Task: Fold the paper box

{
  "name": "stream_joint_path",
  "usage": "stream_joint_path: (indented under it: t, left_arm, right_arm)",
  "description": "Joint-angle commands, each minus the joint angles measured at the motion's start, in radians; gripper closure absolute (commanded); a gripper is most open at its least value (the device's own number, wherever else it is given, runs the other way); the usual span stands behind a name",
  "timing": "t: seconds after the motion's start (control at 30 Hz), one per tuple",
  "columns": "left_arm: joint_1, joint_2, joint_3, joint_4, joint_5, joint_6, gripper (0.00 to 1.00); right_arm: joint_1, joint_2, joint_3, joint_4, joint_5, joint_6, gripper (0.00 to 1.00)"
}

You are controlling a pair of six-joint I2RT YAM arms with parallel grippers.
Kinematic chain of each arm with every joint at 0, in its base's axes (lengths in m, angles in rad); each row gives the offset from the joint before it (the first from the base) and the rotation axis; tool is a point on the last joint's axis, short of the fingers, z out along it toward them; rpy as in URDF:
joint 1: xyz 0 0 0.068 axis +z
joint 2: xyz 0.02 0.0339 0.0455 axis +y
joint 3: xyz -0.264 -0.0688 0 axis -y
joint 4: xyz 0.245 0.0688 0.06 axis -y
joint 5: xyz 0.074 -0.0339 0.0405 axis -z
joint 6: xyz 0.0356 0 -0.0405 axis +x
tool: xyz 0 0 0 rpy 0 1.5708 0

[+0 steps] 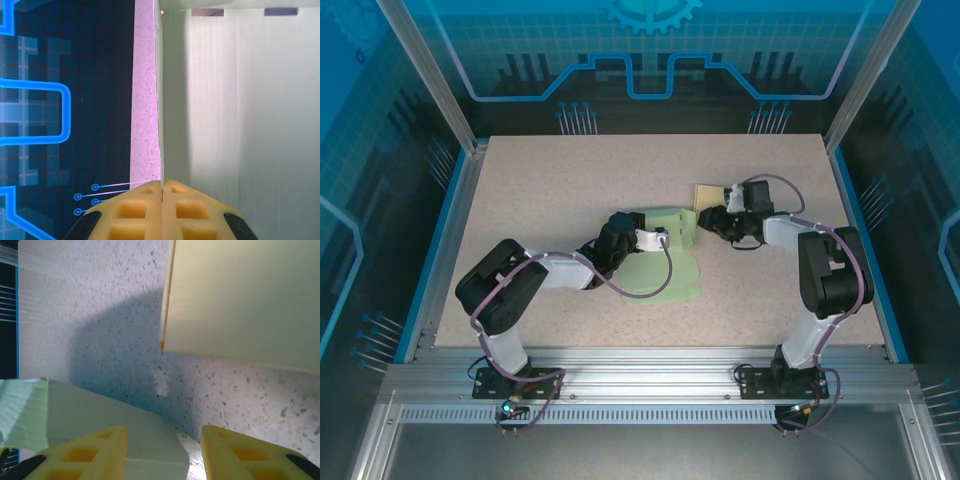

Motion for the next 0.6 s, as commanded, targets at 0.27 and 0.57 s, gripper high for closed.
stream_joint_path:
  t: [0.27, 0.57]
  left_arm:
    - [0.0, 0.021, 0.0, 0.029, -0.007, 0.005, 1.0]
    - [-0.035, 0.06, -0.061, 0.325, -0.046, 0.136, 1.0]
  right_arm:
    - [0.065, -0.05, -0.075, 0.02, 0.019, -0.075, 0.56]
    - [0.07, -0.081, -0.11, 0.008, 0.048, -0.106, 0.55]
